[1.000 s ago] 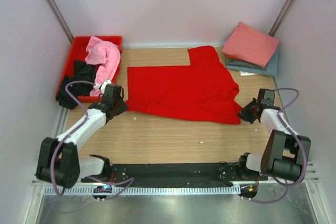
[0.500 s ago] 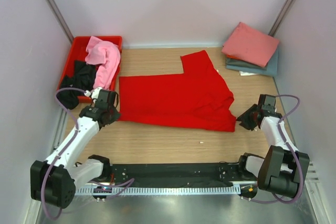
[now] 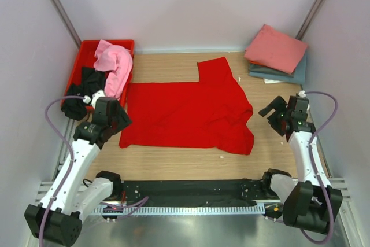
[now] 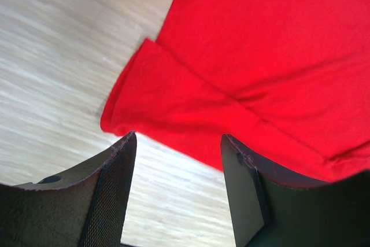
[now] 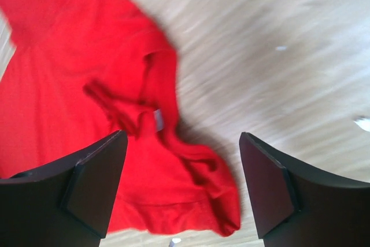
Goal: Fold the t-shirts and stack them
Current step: Fold the tshirt
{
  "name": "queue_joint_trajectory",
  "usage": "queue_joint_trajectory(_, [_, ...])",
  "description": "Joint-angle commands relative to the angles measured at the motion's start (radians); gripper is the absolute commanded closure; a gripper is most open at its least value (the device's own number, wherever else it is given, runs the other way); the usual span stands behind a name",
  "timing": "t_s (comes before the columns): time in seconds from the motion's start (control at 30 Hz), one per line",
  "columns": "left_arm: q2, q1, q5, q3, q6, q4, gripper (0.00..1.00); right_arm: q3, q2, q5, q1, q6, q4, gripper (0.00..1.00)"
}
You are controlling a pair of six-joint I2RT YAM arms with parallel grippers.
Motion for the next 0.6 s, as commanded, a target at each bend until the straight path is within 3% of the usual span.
queue_joint_trajectory(0.0, [0.012, 0.004, 0.118, -0.059, 0.022, 0.067, 0.39, 0.034, -0.016, -0.085, 0.116, -0.048, 0.053, 0.16])
queue_joint_trajectory(0.17, [0.081, 0.004, 0.16, -0.046, 0.036, 0.088, 0.41, 0.071, 0.162, -0.074, 0.266, -0.066, 0.097, 0.25])
queue_joint_trajectory(0.3, [0.113, 0.003, 0.159, -0.128, -0.019, 0.174, 0.44, 0.1, 0.32, -0.04, 0.355, -0.06, 0.109, 0.3])
queue_joint_trajectory(0.57, [0.194, 0.004, 0.137, -0.26, -0.041, 0.308, 0.48, 0.067, 0.368, 0.012, 0.409, -0.054, 0.154, 0.41])
